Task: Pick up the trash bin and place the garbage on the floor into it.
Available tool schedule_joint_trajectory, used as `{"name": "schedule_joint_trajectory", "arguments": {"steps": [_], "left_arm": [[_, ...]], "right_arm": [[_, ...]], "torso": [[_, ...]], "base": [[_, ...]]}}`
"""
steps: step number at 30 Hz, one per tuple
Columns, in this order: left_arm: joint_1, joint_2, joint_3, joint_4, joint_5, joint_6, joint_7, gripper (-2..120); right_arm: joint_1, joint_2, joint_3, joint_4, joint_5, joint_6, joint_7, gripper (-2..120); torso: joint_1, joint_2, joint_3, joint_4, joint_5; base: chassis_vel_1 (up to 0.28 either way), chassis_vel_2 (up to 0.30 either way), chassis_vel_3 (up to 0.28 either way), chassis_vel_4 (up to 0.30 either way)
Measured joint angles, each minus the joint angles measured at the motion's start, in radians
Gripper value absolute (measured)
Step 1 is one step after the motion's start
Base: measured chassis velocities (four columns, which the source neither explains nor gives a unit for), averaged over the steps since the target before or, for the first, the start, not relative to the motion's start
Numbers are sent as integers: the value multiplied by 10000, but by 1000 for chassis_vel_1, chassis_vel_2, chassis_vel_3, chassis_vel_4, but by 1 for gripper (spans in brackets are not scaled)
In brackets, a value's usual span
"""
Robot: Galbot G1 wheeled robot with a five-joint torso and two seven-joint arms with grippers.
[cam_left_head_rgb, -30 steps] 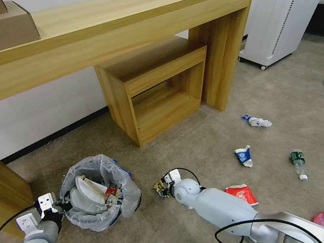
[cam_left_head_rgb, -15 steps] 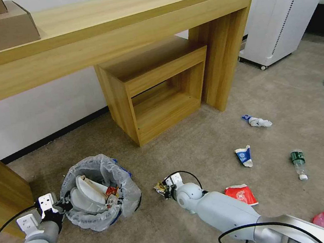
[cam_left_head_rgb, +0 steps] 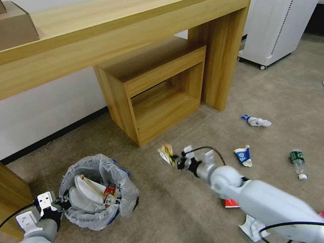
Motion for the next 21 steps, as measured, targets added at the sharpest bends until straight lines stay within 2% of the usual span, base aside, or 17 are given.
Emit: {"name": "schedule_joint_trajectory", "arguments": {"steps": [3,8,11,12,15,16,17,18,19,20,21], "left_arm": [[-10,-56,46,-93,26,72,-30,0],[-34,-106,71,-205,30,155,-74,0],[-41,-146,73,-358,23,225,-157,0],[-41,-146,73,-358,23,225,-157,0],[-27,-194,67,-447,16,240,-175,0],[-27,-194,67,-447,16,240,-175,0],[-6,-227,62,-488,12,240,-172,0],[1,-233,54,-494,11,241,-180,0],[3,-248,47,-511,9,242,-180,0],[3,-248,47,-511,9,242,-180,0],[7,-251,34,-520,-5,242,-179,0]], "right_arm": [[458,-287,-316,1488,575,100,-133,0],[1088,-130,-1010,2175,1023,-186,564,0],[2021,481,-2221,2183,1566,-612,1573,0],[2021,481,-2221,2183,1566,-612,1573,0],[2780,1262,-3270,1719,1870,-842,2375,0],[2780,1262,-3270,1719,1870,-842,2375,0],[3202,1907,-3826,1425,2080,-1000,2772,0],[3337,2134,-3993,1308,2154,-1056,2931,0],[3601,2684,-4344,1097,2353,-1244,3300,0],[3601,2684,-4344,1097,2353,-1244,3300,0],[3807,3131,-4631,884,2587,-1379,3676,0]], "torso": [[0,1,0,4,0],[0,1,0,3,-3],[0,1,0,4,-3],[0,1,0,4,-3],[0,0,1,3,-3],[0,0,1,3,-3],[0,1,1,4,-3],[-1,1,0,2,-4],[1,1,1,6,-5],[1,1,1,6,-5],[0,1,1,6,-3]], "base": [[0,0,0,0],[0,0,0,0],[0,0,0,0],[0,0,0,0],[0,0,0,0],[0,0,0,0],[0,0,0,0],[0,0,0,0],[0,0,0,0],[0,0,0,0],[0,0,0,0]]}}
